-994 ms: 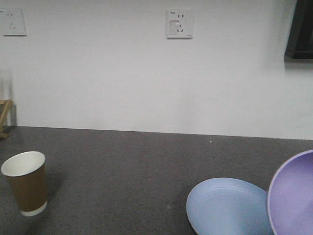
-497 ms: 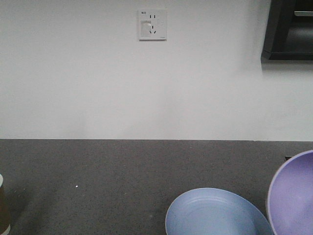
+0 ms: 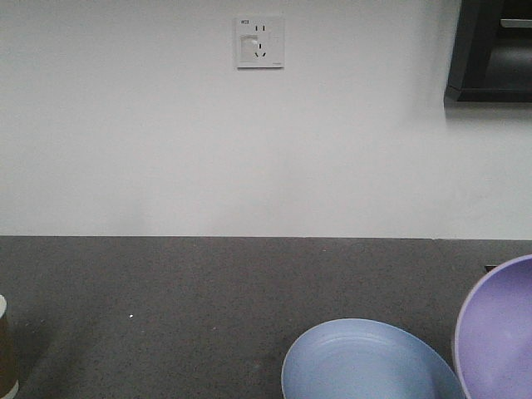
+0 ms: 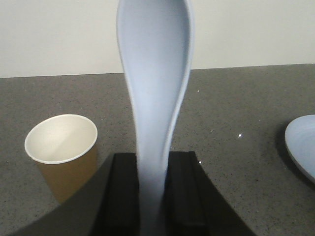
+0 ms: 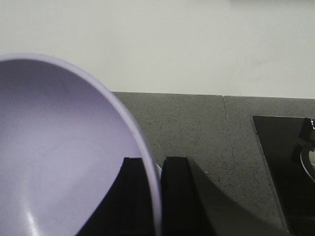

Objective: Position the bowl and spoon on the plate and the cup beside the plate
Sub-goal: 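Lower the lavender bowl onto the blue plate and open the right gripper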

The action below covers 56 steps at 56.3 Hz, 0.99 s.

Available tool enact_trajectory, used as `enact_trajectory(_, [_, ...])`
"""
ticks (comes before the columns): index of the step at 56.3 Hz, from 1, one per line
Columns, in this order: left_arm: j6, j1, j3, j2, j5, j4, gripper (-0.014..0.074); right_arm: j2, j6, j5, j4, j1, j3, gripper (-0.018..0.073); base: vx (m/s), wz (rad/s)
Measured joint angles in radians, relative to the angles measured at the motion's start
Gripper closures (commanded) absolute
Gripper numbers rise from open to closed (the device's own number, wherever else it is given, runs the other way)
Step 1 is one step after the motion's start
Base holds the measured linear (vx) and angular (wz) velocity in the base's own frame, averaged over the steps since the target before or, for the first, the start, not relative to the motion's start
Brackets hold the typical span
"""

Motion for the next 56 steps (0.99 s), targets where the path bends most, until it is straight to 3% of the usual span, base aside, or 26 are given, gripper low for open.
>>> enact_trajectory(38, [0.000, 0.000, 0.000, 0.000, -0.127, 0.000, 0.0603, 0.015, 0.000, -0.038, 0.008, 0.000, -0.003, 0.0568, 0.00, 0.00])
enact_trajectory(56, [0.000, 0.000, 0.000, 0.000, -0.102, 0.000, 0.0603, 0.383, -0.001, 0.195, 0.018, 0.023, -0.216, 0.0568, 0.00, 0.00])
